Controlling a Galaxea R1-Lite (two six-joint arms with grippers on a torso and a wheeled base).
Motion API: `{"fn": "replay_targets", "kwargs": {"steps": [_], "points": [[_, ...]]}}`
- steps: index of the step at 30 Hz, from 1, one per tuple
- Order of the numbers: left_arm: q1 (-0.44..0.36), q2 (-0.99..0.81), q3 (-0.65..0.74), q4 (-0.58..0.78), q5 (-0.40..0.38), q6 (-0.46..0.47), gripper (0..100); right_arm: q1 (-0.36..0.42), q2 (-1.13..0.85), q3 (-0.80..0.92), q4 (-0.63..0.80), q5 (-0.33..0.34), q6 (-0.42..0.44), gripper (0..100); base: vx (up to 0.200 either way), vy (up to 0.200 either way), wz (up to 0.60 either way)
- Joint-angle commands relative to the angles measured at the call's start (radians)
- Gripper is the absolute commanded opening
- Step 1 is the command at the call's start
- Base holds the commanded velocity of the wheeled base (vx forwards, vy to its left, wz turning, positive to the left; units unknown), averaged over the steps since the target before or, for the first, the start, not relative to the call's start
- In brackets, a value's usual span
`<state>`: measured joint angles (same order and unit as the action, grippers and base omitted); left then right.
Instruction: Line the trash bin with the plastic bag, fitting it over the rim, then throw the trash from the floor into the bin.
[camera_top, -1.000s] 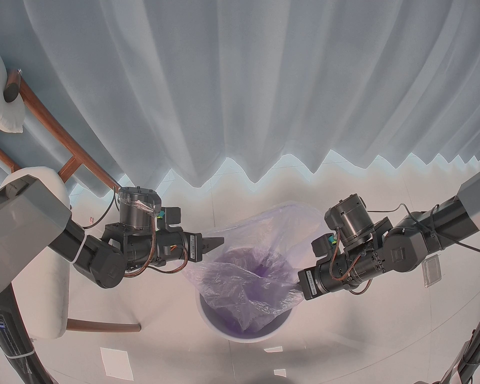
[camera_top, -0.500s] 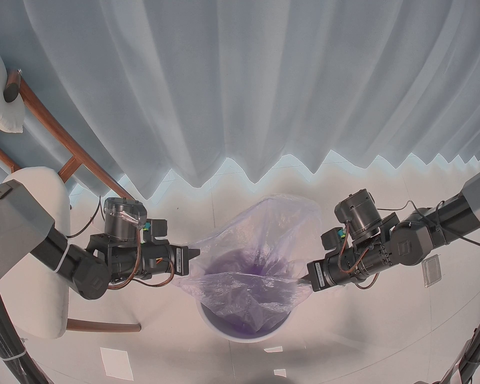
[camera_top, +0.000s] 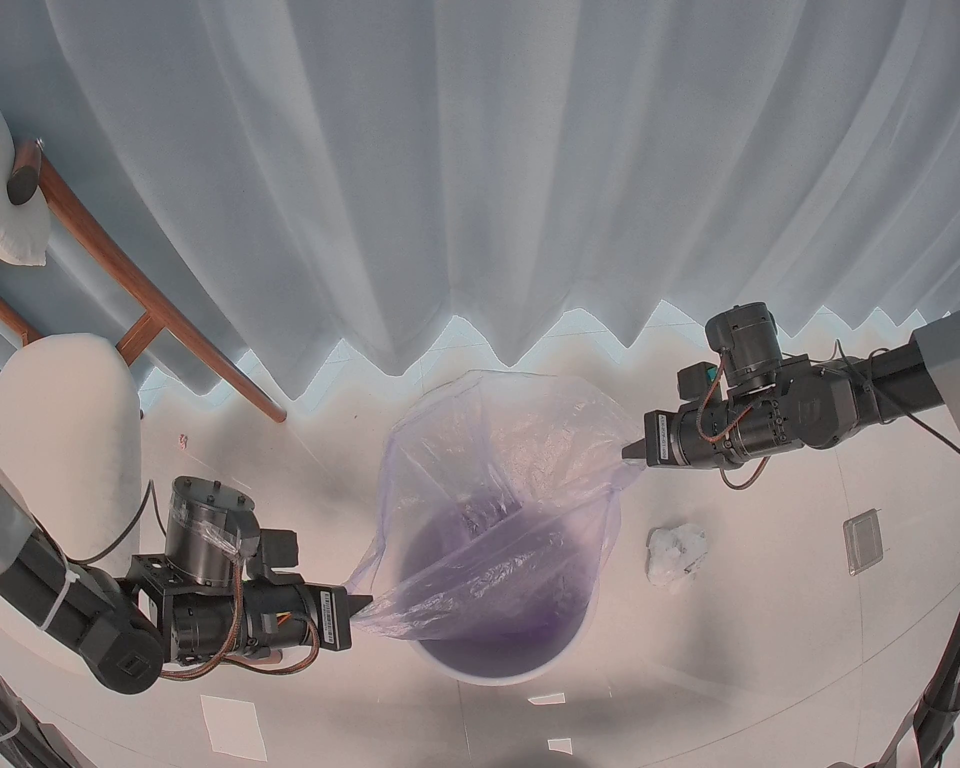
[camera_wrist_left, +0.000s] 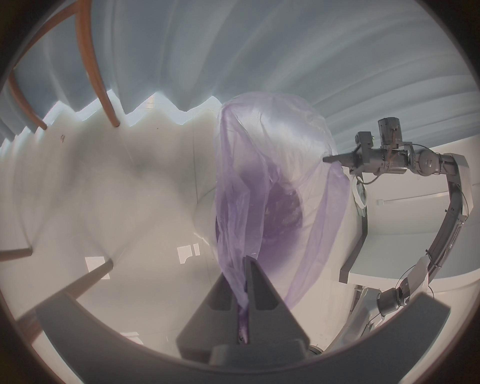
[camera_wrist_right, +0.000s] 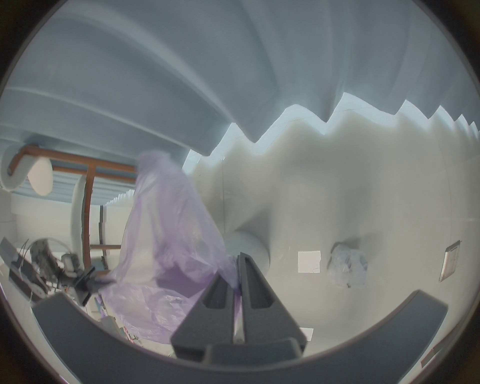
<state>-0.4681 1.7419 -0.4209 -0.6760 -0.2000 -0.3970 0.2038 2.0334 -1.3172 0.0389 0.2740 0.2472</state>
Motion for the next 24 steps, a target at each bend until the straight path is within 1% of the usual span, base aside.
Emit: {"fn": "replay_targets", "kwargs": {"steps": [1, 5, 9, 10, 14, 17, 24], "points": [[0.003, -0.007, -0.004, -0.001, 0.024, -0.019, 0, -0.024, 0.094, -0.071, -0.002, -0.001, 0.004, 0, 0.0, 0.0, 0.0], [0.029, 0.042, -0.044, -0.001, 0.03, -0.02, 0, -0.026, 0.13, -0.08, -0.002, -0.006, 0.006, 0, 0.0, 0.0, 0.0], [0.057, 0.093, -0.058, -0.002, 0.033, -0.019, 0, -0.029, 0.163, -0.085, -0.005, -0.026, 0.009, 0, 0.0, 0.0, 0.0], [0.071, 0.131, -0.064, -0.004, 0.042, -0.019, 0, -0.03, 0.182, -0.085, -0.011, -0.03, 0.009, 0, 0.0, 0.0, 0.0], [0.08, 0.182, -0.087, -0.004, 0.045, -0.019, 0, -0.03, 0.203, -0.08, -0.047, -0.032, 0.01, 0, 0.0, 0.0, 0.0], [0.082, 0.2, -0.081, -0.004, 0.045, -0.019, 0, -0.03, 0.206, -0.068, -0.051, -0.032, 0.018, 0, 0.0, 0.0, 0.0], [0.074, 0.228, -0.012, -0.007, 0.047, -0.019, 0, -0.03, 0.202, 0.042, -0.065, -0.032, 0.03, 0, 0.0, 0.0, 0.0]]}}
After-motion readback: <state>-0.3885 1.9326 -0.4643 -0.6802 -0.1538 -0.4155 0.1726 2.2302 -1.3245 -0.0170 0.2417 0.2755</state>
